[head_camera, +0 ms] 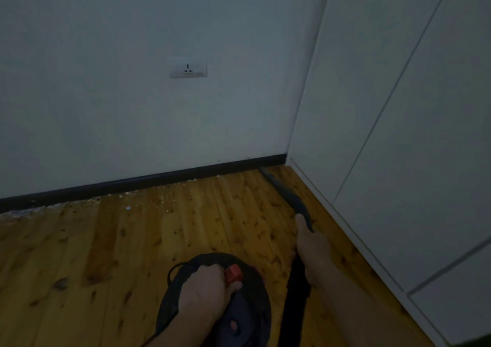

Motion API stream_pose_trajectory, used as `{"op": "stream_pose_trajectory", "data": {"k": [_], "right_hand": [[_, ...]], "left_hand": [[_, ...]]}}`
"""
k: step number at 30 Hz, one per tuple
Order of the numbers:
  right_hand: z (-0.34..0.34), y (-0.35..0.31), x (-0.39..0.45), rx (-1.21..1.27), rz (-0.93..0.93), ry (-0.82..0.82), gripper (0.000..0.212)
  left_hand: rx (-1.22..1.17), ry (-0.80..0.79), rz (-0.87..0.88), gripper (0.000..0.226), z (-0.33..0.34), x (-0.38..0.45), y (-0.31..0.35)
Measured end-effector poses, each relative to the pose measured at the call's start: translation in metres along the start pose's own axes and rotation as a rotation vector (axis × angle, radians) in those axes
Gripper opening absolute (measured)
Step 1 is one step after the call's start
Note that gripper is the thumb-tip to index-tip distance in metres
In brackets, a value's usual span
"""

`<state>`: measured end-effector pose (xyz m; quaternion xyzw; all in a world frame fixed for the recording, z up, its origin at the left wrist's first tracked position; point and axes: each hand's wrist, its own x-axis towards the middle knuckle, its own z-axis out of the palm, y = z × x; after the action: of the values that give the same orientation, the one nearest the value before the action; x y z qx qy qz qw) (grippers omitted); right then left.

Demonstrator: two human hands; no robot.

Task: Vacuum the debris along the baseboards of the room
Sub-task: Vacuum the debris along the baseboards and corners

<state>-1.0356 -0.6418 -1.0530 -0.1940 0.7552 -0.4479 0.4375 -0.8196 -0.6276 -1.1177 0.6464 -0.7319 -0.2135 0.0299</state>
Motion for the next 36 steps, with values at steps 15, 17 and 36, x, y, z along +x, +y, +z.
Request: {"op": "stream_pose_trajectory", "data": {"k": [15, 17, 36], "right_hand": [[0.023, -0.015, 0.02, 0.032, -0.06, -0.059, 0.041], [0.027, -0.017, 0.026, 0.037, -0.044, -0.049, 0.046], [0.015, -0.024, 0.071, 0.052, 0.004, 0.107, 0.062]], "left_hand": [[-0.013, 0.054, -0.075, 0.042, -0.02, 0.023, -0.03], [-0.035, 0.038, -0.083, 0.043, -0.021, 0.028, -0.031], [-0.037, 0.059, -0.067, 0.04, -0.023, 0.054, -0.027]]}}
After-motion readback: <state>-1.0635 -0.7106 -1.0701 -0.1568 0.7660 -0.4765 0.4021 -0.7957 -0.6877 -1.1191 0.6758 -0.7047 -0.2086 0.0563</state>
